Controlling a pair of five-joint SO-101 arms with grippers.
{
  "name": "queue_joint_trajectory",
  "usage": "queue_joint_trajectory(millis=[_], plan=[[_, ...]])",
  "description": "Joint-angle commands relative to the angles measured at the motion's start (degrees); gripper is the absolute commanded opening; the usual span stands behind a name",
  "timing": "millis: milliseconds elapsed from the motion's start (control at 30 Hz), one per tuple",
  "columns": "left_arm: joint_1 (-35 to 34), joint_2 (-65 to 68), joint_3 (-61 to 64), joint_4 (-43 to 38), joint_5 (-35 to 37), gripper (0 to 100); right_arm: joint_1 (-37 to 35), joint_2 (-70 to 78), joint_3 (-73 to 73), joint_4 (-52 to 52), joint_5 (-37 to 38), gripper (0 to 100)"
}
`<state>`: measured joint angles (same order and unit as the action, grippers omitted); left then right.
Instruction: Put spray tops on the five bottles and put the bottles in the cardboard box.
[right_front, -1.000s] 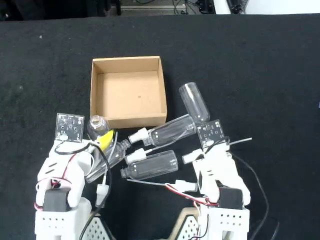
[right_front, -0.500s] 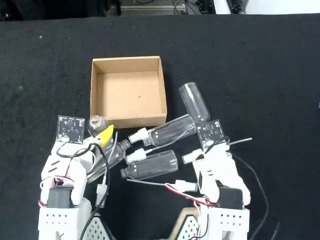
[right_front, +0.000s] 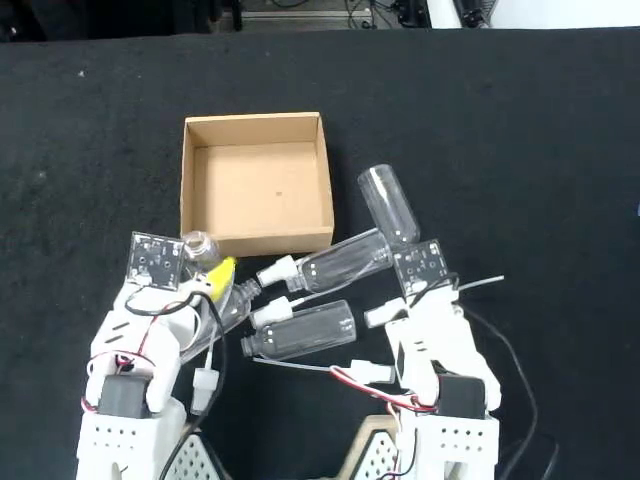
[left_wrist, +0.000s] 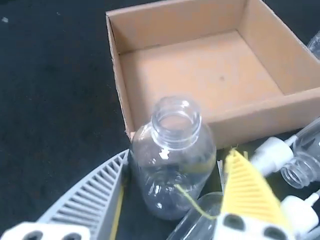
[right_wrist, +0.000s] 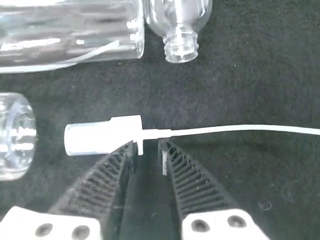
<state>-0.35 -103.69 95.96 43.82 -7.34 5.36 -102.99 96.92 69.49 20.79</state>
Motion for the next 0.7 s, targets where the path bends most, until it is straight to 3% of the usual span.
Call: queue_joint_trajectory(millis=[0, 233, 467, 667], plan=[[0.84, -0.7, 1.45, 0.79, 0.26, 30, 1.67, -5.14, -0.48, 0.97, 0.53, 6.4], [0.75, -0.7, 1.45, 0.44, 0.09, 29, 1.67, -5.14, -0.48, 1.05, 0.53, 6.4], [1.45, -0.7, 1.45, 0.79, 0.44, 19, 1.67, -5.14, -0.48, 1.14, 0.53, 6.4], [1.45, -0.7, 0.75, 0.88, 0.44, 17, 1.67, -5.14, -0.48, 1.14, 0.53, 6.4]])
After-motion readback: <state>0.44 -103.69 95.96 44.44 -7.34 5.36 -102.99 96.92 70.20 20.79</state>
